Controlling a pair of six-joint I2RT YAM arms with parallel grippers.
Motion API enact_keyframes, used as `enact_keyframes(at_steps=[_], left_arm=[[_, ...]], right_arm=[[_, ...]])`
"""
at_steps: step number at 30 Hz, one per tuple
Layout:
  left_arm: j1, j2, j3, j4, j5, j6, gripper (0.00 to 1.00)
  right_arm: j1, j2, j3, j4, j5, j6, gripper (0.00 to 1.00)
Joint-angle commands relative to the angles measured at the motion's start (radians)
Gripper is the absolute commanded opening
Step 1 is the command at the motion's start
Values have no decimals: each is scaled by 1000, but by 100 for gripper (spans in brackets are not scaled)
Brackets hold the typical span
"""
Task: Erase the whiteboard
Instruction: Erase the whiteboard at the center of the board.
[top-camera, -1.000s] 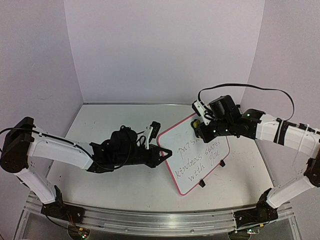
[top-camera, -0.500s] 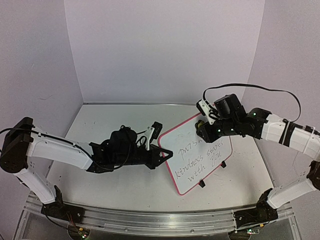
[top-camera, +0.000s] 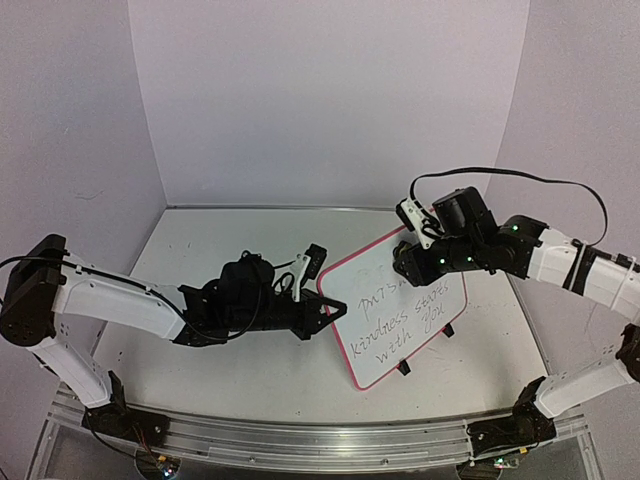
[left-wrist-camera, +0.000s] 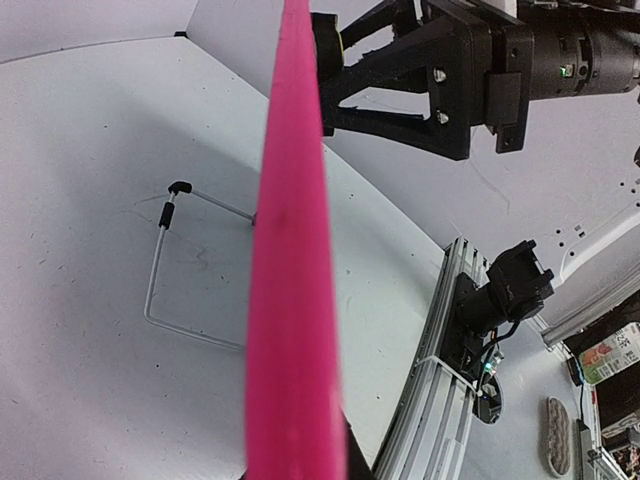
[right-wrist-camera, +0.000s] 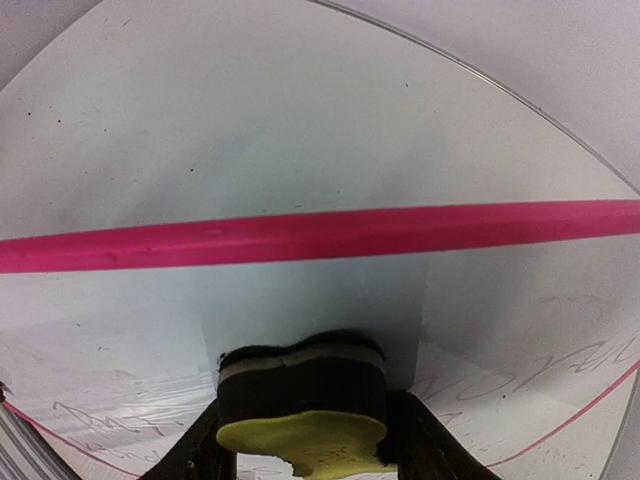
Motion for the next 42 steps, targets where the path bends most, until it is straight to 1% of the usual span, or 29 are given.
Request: enact_keyframes(at_steps=[1,4,6,14,17,20,26,29,31,36,38,42], left_arm=[[-55,11,22,-88,139,59,0],[-54,12,24,-88,137,57,0],[-55,11,24,-88,136,57,0],[-55,8,22,-88,132,55,0],[-54,2,19,-88,125,54,0],[-53,-3,15,-90,119,52,0],[-50,0,16,-91,119,49,0],[-49,5,19,-91,123,47,0],[-49,4,21,-91,125,47,0],[-49,-2,19,-92,125,43,0],[-48,-4,16,-91,125,43,0],[-49,-2,18,-91,130,43,0]], right_arm=[[1,-38,2,21,20,1,58],[1,-37,10,12,47,-6,64],[2,-31,15,6,57,-8,65],[2,-36,31,1,82,-9,67],[2,-61,38,-17,61,-23,67],[2,-80,43,-60,39,-77,67],[2,-89,19,-105,17,-117,68],[2,-79,4,-107,31,-134,68],[2,-69,2,-106,46,-138,65],[2,-88,-7,-84,70,-140,53],[2,-96,-11,-76,80,-143,52],[2,-79,-13,-71,90,-146,54]])
